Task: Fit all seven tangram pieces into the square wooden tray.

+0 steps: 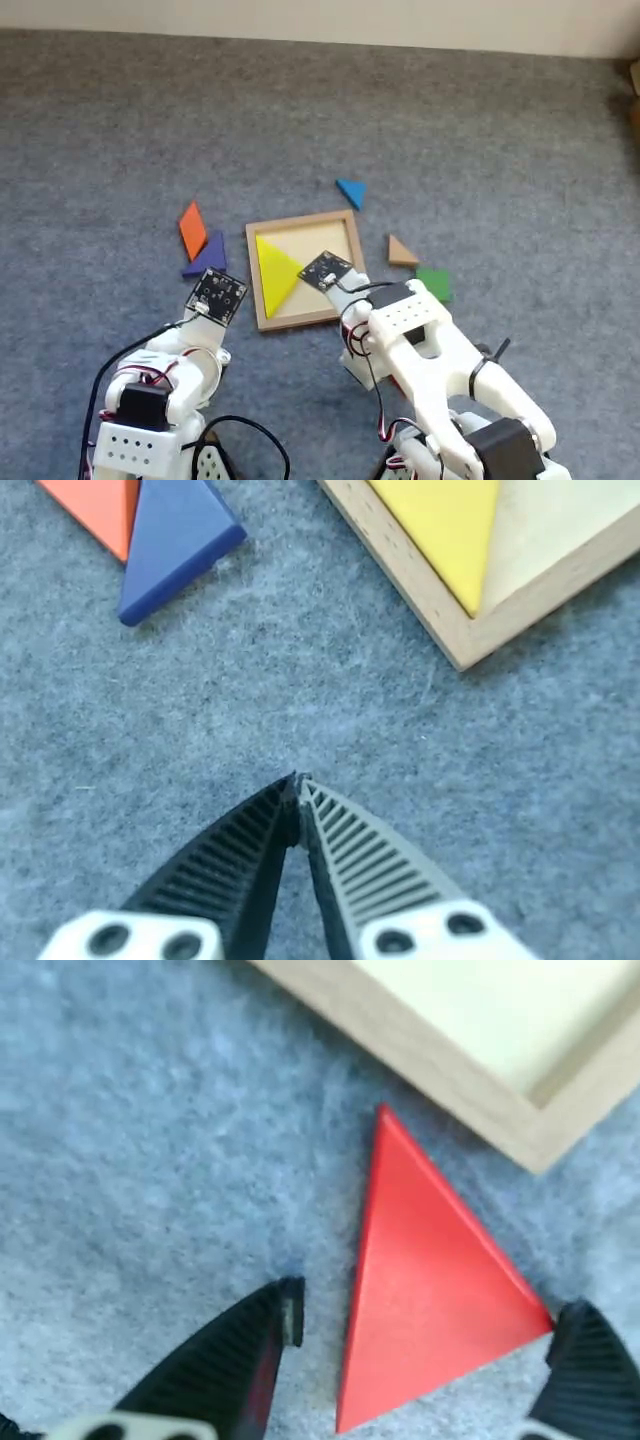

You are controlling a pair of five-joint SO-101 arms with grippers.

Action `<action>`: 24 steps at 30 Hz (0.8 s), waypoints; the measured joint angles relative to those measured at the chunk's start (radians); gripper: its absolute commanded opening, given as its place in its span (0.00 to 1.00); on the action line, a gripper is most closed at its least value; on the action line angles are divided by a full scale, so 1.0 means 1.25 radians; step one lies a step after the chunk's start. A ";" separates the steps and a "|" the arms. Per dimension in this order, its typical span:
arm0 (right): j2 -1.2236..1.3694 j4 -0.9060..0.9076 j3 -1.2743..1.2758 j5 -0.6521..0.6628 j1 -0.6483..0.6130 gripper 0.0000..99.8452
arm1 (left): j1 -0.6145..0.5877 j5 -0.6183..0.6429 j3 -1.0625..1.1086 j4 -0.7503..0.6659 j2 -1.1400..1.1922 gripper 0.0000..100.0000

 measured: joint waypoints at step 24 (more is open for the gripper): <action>-0.027 0.021 0.018 0.000 0.004 0.22 | 0.000 0.000 0.000 0.000 0.000 0.01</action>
